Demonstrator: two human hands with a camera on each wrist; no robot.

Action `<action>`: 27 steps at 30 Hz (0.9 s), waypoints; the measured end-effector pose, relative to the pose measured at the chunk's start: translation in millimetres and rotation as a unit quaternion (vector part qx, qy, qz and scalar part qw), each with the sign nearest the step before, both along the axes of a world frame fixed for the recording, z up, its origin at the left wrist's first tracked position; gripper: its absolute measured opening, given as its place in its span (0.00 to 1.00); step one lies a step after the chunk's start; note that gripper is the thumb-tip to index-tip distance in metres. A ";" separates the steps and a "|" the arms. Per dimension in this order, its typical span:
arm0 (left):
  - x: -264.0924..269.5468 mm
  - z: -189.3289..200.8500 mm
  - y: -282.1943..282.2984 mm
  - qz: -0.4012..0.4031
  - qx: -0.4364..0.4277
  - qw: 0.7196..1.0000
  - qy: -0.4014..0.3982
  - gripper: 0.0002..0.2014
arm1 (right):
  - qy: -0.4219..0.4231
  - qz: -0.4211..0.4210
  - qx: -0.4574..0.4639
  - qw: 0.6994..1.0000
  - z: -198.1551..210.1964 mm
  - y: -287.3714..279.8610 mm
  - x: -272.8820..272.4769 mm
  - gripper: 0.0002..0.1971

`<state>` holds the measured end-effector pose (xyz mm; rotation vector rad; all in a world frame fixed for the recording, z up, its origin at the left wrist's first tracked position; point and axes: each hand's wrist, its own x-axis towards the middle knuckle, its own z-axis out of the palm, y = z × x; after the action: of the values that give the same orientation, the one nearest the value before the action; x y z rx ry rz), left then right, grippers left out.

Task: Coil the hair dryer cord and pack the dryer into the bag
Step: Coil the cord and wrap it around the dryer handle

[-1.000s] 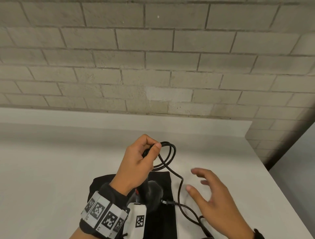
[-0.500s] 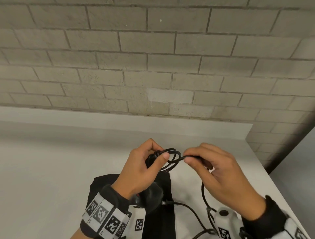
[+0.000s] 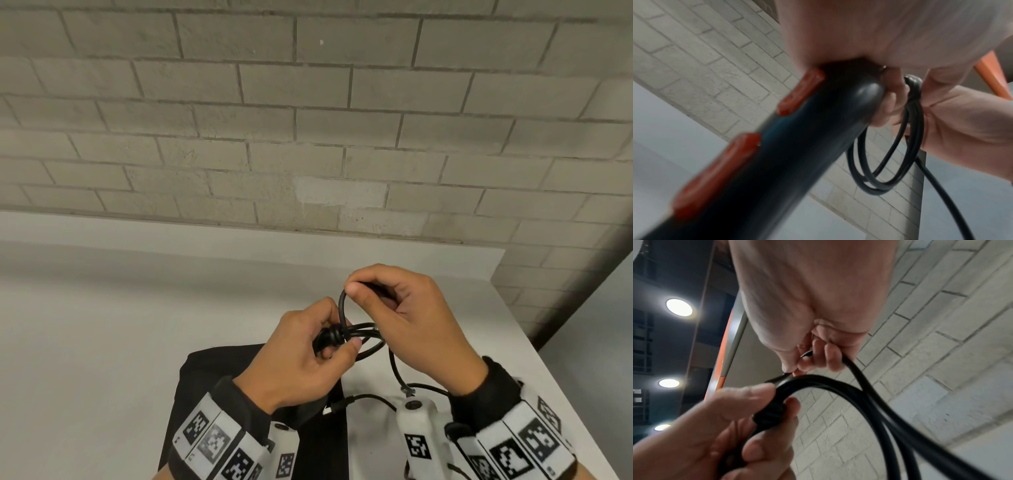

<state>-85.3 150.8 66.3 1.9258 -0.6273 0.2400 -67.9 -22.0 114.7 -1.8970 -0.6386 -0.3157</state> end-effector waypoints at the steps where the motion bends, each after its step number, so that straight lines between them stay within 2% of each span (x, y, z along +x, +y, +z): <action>1: -0.2 0.3 -0.2 0.001 0.001 1.000 -0.001 0.08 | 0.014 -0.001 0.005 1.000 -3.4 0.3 2.0 0.04; 6: 1.2 0.0 2.8 0.010 -0.009 1.000 0.009 0.08 | 0.098 0.003 0.071 0.993 -21.3 -4.7 10.8 0.01; 9: 3.1 -1.3 4.9 0.007 -0.012 1.000 0.008 0.07 | 0.126 0.001 0.073 0.989 -32.7 -7.9 13.7 0.03; 16: 5.8 -1.1 9.6 -0.008 -0.041 0.999 0.022 0.08 | 0.148 0.094 0.085 0.981 -51.0 -20.9 11.0 0.19; 18: 7.3 -0.2 12.3 -0.016 -0.061 0.997 0.039 0.15 | 0.154 0.099 0.047 0.982 -53.1 -23.3 11.7 0.16; 20: 8.1 1.0 12.9 -0.031 -0.066 0.996 0.051 0.18 | 0.154 0.097 0.009 0.983 -52.5 -24.5 13.9 0.08; 22: 8.1 2.2 11.8 -0.043 -0.063 0.996 0.053 0.15 | 0.150 0.101 -0.025 0.983 -49.5 -26.3 15.7 0.02; 27: 10.0 1.6 12.4 -0.039 -0.043 0.998 0.032 0.12 | 0.205 0.166 -0.057 0.963 -40.4 -30.0 16.4 0.01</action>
<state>-75.3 163.2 67.9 1.8155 -0.6376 0.1522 -51.5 -52.0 74.3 -1.8476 -0.6848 0.3293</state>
